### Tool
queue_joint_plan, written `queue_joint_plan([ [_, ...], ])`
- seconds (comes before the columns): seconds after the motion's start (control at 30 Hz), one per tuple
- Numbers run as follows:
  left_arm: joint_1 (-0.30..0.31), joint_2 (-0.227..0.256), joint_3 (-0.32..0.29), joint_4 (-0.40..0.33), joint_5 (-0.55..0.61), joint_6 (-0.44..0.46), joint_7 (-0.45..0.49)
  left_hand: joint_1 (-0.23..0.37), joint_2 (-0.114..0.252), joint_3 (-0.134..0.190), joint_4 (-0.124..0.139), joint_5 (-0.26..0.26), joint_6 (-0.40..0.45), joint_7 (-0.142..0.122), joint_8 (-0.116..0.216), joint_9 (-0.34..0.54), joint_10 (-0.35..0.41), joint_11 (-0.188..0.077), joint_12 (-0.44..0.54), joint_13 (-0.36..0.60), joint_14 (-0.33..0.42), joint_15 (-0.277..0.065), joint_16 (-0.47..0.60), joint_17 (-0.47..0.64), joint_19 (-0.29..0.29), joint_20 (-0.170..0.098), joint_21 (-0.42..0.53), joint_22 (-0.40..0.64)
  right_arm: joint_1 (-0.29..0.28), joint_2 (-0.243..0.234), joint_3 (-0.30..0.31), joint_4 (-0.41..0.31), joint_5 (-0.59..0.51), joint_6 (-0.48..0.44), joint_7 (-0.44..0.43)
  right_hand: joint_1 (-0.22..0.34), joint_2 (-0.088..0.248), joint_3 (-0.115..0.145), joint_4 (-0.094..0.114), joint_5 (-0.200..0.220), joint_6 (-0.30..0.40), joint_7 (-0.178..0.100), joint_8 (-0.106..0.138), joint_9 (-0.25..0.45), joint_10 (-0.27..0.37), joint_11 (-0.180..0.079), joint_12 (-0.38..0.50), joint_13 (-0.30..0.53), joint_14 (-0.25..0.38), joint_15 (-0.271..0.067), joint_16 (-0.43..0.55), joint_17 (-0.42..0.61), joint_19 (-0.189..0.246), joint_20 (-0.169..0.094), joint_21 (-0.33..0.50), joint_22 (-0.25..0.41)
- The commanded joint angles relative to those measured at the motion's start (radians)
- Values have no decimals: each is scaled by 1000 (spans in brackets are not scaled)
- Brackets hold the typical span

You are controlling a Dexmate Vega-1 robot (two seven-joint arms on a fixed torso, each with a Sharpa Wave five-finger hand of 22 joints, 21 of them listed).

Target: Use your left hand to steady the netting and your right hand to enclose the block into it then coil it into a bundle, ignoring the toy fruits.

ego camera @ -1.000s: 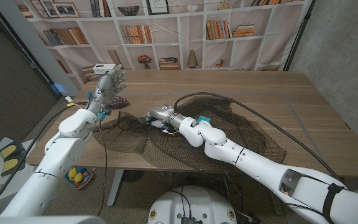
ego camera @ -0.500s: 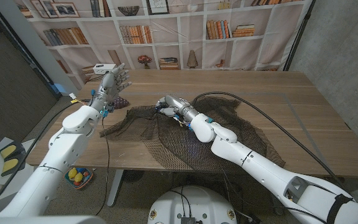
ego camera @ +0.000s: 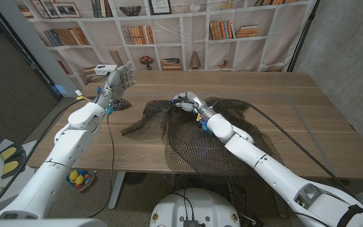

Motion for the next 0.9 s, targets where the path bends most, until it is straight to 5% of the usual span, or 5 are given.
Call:
queue_joint_plan([
  [0.03, -30, -1, 25, -1, 11, 24, 2, -7, -2, 1, 5, 4, -6, -4, -4, 3, -2, 1, -6, 2, 1, 7, -2, 3, 1, 2, -2, 4, -64, -50, 92, -51, 177, 97, -22, -2, -2, 7, 3, -3, 18, -11, 21, 14, 14, 2, 5, -2, -7, -106, -9, 8, -12, -1, 4, 2],
  [0.9, -38, 9, 47, -51, 26, 60, 11, -8, -3, 3, 4, 5, -5, -3, -3, 3, -2, 3, -8, 2, 3, 7, -1, 2, 1, 2, -4, 4, -221, -201, 195, -277, 173, 130, -142, -8, -7, 8, 8, -5, 29, -26, 24, -13, 12, -3, -6, -25, -32, -111, -43, 26, -41, 9, 17, 1],
])
